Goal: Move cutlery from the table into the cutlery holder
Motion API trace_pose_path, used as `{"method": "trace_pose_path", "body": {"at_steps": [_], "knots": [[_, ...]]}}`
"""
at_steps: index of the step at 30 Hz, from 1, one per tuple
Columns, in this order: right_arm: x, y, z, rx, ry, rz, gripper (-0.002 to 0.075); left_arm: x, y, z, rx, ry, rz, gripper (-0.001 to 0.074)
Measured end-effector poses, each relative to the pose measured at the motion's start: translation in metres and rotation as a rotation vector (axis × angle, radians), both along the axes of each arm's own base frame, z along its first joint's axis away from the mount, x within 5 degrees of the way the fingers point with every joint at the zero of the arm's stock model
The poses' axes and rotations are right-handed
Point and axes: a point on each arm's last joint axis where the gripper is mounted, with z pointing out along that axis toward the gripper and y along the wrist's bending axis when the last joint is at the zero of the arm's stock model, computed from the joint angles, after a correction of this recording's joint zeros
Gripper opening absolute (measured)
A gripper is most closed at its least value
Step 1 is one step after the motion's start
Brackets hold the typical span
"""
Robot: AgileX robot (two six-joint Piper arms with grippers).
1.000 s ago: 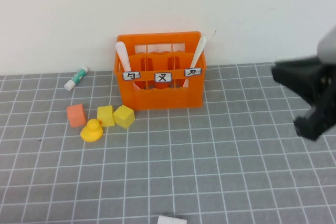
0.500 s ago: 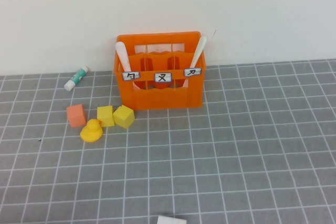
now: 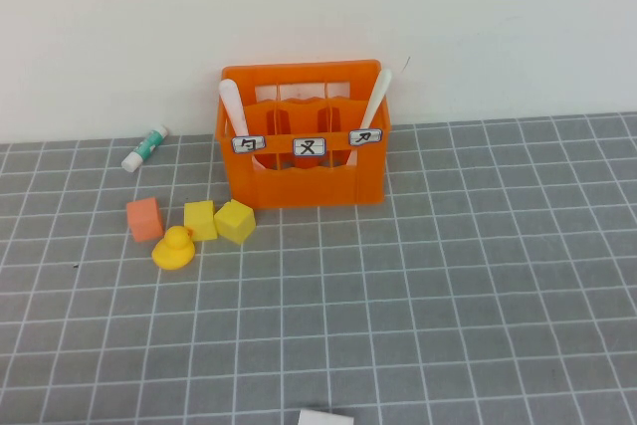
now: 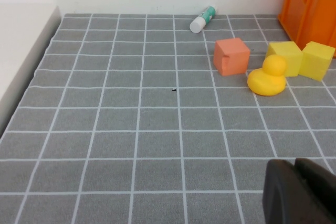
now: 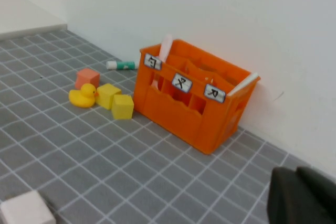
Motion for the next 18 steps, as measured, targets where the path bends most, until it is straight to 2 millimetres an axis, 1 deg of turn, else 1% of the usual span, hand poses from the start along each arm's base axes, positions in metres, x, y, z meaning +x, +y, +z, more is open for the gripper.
{"method": "trace_pose_path", "body": {"at_steps": [4, 7, 13, 16, 18], "knots": [[0.001, -0.003, -0.020, 0.040, 0.049, -0.047, -0.0003, 0.000, 0.000, 0.000, -0.002, 0.000, 0.001, -0.0001], [-0.001, -0.011, -0.030, 0.066, 0.083, -0.128, -0.0003, 0.000, 0.000, 0.000, -0.002, 0.000, 0.001, -0.0001], [-0.013, -0.039, -0.048, 0.062, 0.151, -0.432, -0.0003, 0.000, 0.000, 0.000, -0.002, 0.000, 0.001, -0.0001], [-0.018, -0.047, -0.063, 0.086, 0.161, -0.565, -0.0003, 0.000, 0.000, 0.000, -0.002, 0.000, 0.001, -0.0001], [-0.019, -0.050, -0.072, 0.098, 0.148, -0.619, -0.0003, 0.000, 0.000, 0.000, -0.002, 0.000, 0.001, -0.0001]]}}
